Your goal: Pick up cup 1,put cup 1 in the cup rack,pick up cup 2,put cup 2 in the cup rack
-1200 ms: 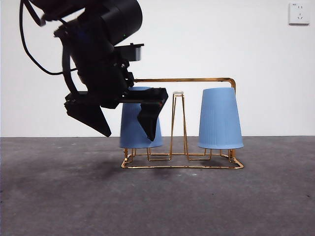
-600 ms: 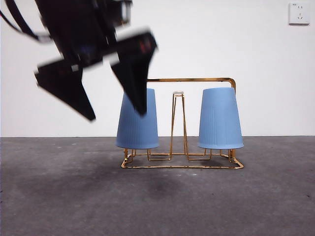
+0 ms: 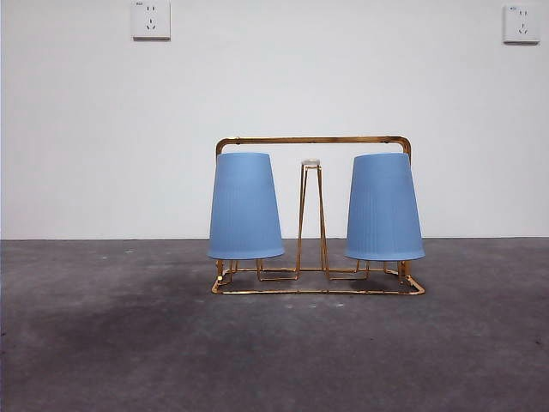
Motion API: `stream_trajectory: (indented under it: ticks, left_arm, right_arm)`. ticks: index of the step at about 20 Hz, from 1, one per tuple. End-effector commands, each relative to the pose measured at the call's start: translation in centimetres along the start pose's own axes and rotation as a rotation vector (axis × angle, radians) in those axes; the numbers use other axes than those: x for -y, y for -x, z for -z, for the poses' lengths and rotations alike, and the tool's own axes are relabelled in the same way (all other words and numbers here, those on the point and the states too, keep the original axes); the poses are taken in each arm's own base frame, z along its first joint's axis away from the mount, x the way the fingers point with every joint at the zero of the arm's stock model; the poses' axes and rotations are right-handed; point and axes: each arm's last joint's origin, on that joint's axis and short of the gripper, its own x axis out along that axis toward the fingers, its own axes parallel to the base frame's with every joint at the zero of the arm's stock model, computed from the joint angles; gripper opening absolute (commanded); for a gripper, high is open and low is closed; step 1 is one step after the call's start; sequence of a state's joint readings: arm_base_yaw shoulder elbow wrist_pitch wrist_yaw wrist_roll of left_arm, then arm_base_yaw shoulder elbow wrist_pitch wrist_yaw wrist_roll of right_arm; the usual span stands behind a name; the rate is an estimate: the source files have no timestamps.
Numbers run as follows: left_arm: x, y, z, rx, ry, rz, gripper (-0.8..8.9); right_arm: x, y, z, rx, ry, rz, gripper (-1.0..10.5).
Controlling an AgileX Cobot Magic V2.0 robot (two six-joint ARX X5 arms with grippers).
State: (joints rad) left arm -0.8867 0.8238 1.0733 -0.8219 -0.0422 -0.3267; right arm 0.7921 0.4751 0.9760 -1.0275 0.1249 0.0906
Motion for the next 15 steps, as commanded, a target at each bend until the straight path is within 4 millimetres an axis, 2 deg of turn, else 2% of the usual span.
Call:
stream_trajectory:
  ticks: [1,2,3,4,9,15]
  left_arm:
    - [-0.1,0.78,0.29,0.015,0.013,0.006,2.02]
    - [-0.12,1.02,0.33,0.021,0.013,0.008,0.62]
    - [-0.14,1.17,0.36,0.026,0.013,0.01,-0.2]
    - [-0.15,1.21,0.38,0.025,0.013,0.01,-0.06]
    - [-0.15,1.2,0.39,0.024,0.012,0.009,-0.06]
    - [-0.17,1.19,0.41,0.022,0.0,0.007,-0.05]
  right_arm:
    - [-0.03,-0.14,0.13,-0.005,-0.022,-0.007,1.5]
    - [-0.05,-0.15,0.14,-0.006,-0.022,-0.015,1.1]
    - [-0.11,-0.15,0.14,-0.008,-0.022,-0.035,0.2]
    - [-0.17,-0.14,0.14,-0.01,-0.022,-0.055,-0.2]
    - [-0.36,-0.13,0.21,-0.022,-0.022,-0.123,-0.1]
    - [-0.25,-0.14,0.75,-0.078,-0.016,-0.096,0.0]
